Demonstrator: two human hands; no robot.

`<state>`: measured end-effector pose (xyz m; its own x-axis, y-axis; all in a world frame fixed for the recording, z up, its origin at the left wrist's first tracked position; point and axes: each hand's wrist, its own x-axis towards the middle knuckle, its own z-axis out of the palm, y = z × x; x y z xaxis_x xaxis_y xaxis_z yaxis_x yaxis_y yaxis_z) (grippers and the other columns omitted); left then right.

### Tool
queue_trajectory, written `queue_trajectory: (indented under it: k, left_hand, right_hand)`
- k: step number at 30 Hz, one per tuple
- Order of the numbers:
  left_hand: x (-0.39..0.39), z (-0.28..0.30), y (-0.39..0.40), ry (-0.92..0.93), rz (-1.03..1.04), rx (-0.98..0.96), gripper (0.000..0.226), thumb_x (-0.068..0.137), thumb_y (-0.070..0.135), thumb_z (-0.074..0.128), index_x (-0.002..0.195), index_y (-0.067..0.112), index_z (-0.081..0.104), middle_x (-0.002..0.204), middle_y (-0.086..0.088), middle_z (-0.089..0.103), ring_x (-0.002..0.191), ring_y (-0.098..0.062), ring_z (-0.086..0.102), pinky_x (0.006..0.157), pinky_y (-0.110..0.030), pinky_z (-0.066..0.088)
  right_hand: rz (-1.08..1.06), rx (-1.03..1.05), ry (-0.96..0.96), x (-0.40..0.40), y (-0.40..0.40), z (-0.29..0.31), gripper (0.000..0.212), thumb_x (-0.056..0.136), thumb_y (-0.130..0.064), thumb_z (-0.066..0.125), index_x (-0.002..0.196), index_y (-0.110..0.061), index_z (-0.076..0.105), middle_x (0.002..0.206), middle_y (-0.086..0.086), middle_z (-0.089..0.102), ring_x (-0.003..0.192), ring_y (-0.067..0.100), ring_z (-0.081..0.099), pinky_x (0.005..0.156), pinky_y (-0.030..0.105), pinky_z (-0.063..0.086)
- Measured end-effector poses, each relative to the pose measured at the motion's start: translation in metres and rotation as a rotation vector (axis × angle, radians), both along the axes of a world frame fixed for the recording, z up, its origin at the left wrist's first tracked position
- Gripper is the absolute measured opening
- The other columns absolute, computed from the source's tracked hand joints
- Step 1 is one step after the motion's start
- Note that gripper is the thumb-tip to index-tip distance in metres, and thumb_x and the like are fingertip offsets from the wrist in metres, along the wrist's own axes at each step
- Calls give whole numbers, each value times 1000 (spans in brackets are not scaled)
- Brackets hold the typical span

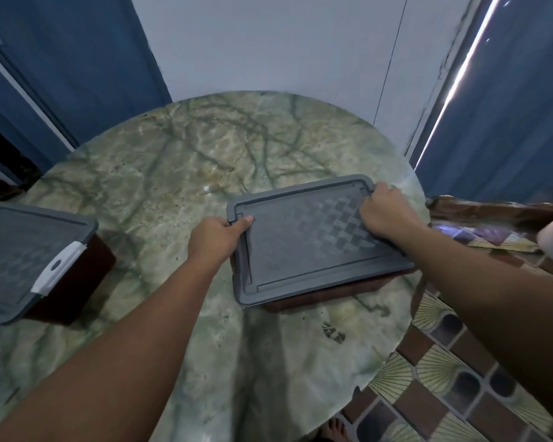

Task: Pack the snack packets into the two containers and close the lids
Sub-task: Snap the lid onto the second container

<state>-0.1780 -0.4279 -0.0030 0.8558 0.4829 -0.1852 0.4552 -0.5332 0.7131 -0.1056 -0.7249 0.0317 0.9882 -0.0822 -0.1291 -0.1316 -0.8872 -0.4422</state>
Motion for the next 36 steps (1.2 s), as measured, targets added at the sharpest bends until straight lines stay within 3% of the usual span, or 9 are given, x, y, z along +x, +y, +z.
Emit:
queue_trajectory:
  k: [3, 6, 10, 15, 20, 23, 24, 28, 36]
  left_hand:
    - [2, 9, -4, 29, -51, 90, 71, 75, 73, 70, 68, 3, 66, 69, -13, 72, 67, -31, 71, 61, -39, 54]
    - [2, 13, -8, 36, -98, 193, 64, 79, 72, 67, 61, 13, 57, 66, -13, 71, 61, -27, 68, 56, -32, 43]
    - [-1, 10, -12, 38, -106, 247, 64, 82, 73, 64, 61, 13, 54, 62, -16, 65, 52, -22, 56, 53, -31, 37]
    - [-2, 11, -14, 36, -79, 230, 64, 77, 76, 66, 66, 16, 48, 63, -6, 58, 55, -19, 53, 55, -33, 37]
    - [-8, 4, -17, 97, -20, 84, 76, 60, 83, 73, 79, 15, 46, 70, 0, 50, 63, -17, 50, 57, -31, 35]
    - [-6, 0, -18, 138, 102, -162, 110, 47, 83, 80, 122, 8, 51, 113, -10, 63, 97, -26, 64, 79, -42, 56]
    - [-6, 1, -18, 182, 118, -261, 115, 45, 82, 82, 127, 7, 53, 120, -11, 64, 106, -29, 64, 89, -48, 56]
    - [-9, 2, -17, 302, 90, -528, 88, 53, 73, 86, 114, 12, 70, 117, -7, 71, 106, -31, 67, 95, -54, 54]
    - [-20, 10, -12, 261, 40, -457, 67, 72, 62, 81, 111, 8, 69, 109, -7, 72, 98, -27, 68, 94, -50, 56]
  right_hand:
    - [-3, -46, 13, 0, -13, -1, 40, 99, -22, 42, 133, -3, 47, 139, 26, 41, 126, 46, 44, 99, 50, 39]
    - [-2, -100, 30, 0, -23, -5, 43, 99, -30, 45, 136, -9, 47, 144, 24, 36, 130, 45, 38, 105, 51, 37]
    - [7, -75, 18, 3, -25, -15, 38, 101, -28, 42, 135, -11, 48, 143, 24, 37, 127, 45, 38, 104, 52, 38]
    - [-31, -85, -2, 5, -21, -21, 32, 103, -28, 38, 132, -18, 46, 142, 22, 36, 127, 45, 35, 103, 53, 35]
    - [-93, 60, 38, 0, -22, -26, 32, 107, -38, 29, 134, -27, 42, 137, 21, 35, 120, 45, 41, 93, 49, 35]
    - [-47, 157, 56, 4, -27, -29, 34, 107, -41, 29, 136, -27, 39, 129, 23, 53, 108, 42, 54, 83, 44, 38]
    - [-40, 162, 55, 4, -28, -27, 34, 107, -40, 30, 137, -26, 40, 125, 22, 57, 106, 40, 55, 82, 44, 39]
    - [-42, 172, 50, 0, -28, -25, 34, 108, -39, 32, 137, -25, 41, 119, 20, 59, 94, 33, 49, 79, 42, 38]
    - [-59, 190, 40, -16, -21, -27, 32, 107, -38, 34, 134, -23, 44, 109, 19, 59, 91, 33, 50, 77, 40, 38]
